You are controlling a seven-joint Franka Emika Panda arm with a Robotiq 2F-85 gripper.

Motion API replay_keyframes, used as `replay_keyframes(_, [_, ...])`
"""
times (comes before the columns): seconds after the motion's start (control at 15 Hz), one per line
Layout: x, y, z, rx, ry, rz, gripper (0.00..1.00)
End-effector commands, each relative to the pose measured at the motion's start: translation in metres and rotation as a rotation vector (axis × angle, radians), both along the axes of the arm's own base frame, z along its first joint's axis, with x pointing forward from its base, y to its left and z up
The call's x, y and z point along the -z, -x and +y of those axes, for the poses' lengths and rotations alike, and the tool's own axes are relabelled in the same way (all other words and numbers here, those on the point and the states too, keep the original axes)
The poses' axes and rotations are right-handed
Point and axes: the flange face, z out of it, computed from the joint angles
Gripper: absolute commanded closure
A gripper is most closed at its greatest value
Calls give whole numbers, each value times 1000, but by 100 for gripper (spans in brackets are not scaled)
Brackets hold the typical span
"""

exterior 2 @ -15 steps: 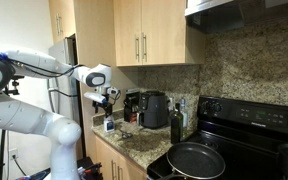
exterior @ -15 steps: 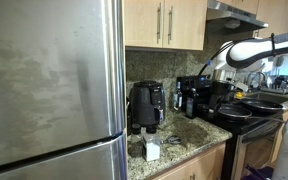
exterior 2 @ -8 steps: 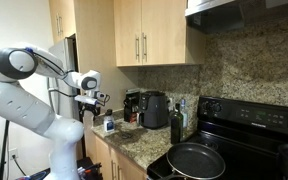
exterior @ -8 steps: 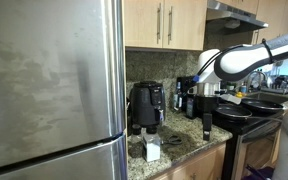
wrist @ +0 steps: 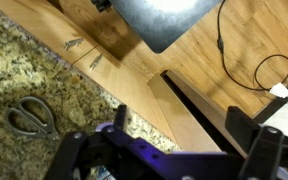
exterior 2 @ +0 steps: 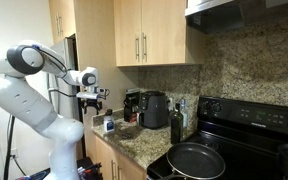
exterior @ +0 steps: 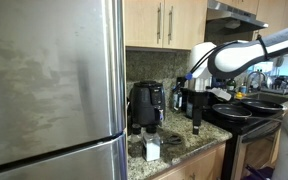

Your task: Move the salt bottle next to the stove

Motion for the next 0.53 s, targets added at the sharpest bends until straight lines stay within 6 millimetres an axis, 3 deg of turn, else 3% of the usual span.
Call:
replay_keyframes(0.0, [-20, -30, 41, 15, -17, -68, 0])
replay_keyframes(0.07, [-25, -36, 47, 40, -29, -71, 0])
replay_keyframes(0.13, [-26, -13, 31, 14, -26, -69, 0])
replay_keyframes(0.33, [-27, -28, 43, 31, -35, -65, 0])
replay_keyframes(0.47, [-9, -43, 39, 63, 19, -75, 0])
